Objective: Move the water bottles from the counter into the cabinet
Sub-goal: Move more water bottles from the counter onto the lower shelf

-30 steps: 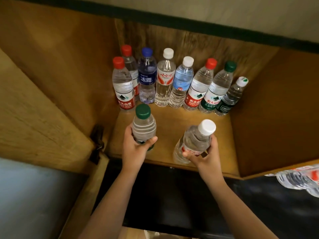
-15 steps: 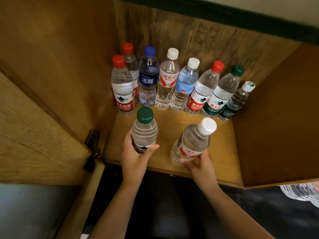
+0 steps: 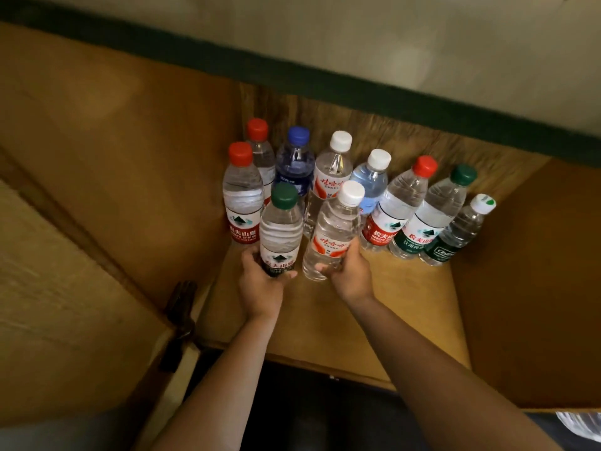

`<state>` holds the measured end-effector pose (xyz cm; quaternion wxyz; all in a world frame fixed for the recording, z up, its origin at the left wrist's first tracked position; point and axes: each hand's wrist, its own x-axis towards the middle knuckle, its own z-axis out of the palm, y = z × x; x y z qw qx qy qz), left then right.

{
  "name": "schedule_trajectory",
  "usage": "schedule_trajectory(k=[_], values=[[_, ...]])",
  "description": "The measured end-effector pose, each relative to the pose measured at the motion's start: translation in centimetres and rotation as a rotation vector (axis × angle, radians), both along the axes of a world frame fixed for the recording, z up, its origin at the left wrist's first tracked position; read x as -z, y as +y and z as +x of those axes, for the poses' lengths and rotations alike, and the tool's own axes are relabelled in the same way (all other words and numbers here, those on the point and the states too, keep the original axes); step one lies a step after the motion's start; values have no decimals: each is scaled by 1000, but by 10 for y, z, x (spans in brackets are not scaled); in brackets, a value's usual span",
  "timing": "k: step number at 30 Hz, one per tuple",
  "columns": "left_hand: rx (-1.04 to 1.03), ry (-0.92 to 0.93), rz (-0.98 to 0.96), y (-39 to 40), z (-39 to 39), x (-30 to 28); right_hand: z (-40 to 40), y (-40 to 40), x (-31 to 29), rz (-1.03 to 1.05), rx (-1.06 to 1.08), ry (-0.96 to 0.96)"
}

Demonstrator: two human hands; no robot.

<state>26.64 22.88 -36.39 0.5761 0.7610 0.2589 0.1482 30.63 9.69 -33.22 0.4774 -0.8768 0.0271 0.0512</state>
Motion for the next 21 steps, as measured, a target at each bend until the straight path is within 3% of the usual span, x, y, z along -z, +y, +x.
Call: schedule_trajectory(k=[11, 15, 21], values=[[82, 71, 177, 6, 25, -6, 18, 16, -7, -125, 14, 40], [94, 93, 15, 3, -6, -1, 18, 17, -8, -119, 31, 53], [257, 23, -483, -20, -18, -18, 18, 18, -7, -131, 47, 53]])
